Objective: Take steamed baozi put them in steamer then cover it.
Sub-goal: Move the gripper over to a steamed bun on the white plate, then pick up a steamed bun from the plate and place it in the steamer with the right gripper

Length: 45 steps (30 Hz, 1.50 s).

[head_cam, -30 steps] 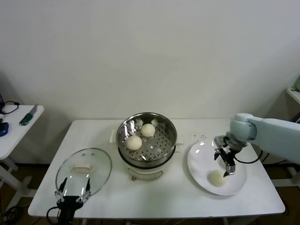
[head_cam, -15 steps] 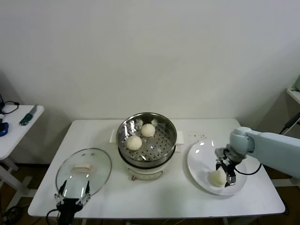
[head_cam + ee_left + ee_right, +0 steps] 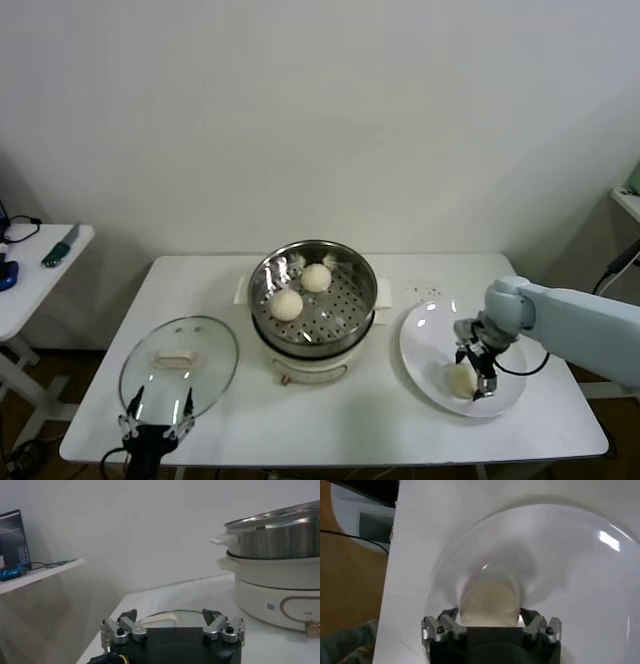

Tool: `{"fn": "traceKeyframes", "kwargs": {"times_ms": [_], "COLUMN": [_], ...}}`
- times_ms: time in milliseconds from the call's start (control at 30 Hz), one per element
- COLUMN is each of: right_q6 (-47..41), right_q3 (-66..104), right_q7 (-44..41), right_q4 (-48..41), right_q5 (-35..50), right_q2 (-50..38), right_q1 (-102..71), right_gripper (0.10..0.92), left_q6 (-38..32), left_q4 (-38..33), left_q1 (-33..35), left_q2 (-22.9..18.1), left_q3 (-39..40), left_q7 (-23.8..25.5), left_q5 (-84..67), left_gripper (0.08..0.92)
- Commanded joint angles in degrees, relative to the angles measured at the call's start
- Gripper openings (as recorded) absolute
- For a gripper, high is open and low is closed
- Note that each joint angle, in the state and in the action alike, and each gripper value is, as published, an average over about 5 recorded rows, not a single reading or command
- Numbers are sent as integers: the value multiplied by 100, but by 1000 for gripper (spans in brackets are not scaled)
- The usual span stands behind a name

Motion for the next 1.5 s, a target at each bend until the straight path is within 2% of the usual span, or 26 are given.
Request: {"fn": "traceKeyframes", "kwargs": {"times_ms": [33,367,600,867,1100,1267,1500], "right_q6": [40,453,2188,3234,3857,3983,4157], "right_q3": [127,-188,-1002,-1148,-862,-642,-520], "right_q7": [-43,-186,-542,-782,-873,-901,-930], "right_q4": [-81,-113,61,181,-78,-296,-648], "right_q5": [-47,-39,-327,-135,-42,-131,-748], "right_q2": [7,171,1070,2184,3248,3879,4487], "right_q1": [-107,702,2661,3804,3935,3602,2706], "right_gripper": [783,722,715,721,721,721,721], "left_q6": [3,0,-1,22,50,47,26], "left_q4": [1,1,-12,-18,-37,-37,-43], "left_q1": [1,13,27,3,-21,-18,42], "left_q2": [-11,-5,4,1,15,31,83], "left_q3": [12,33,68,77,100,92,9], "left_q7": [0,0,0,1,2,2,1], "left_q5": [14,35,66,37,20,-8,-114], "left_gripper": [823,823,823,823,823,823,823]}}
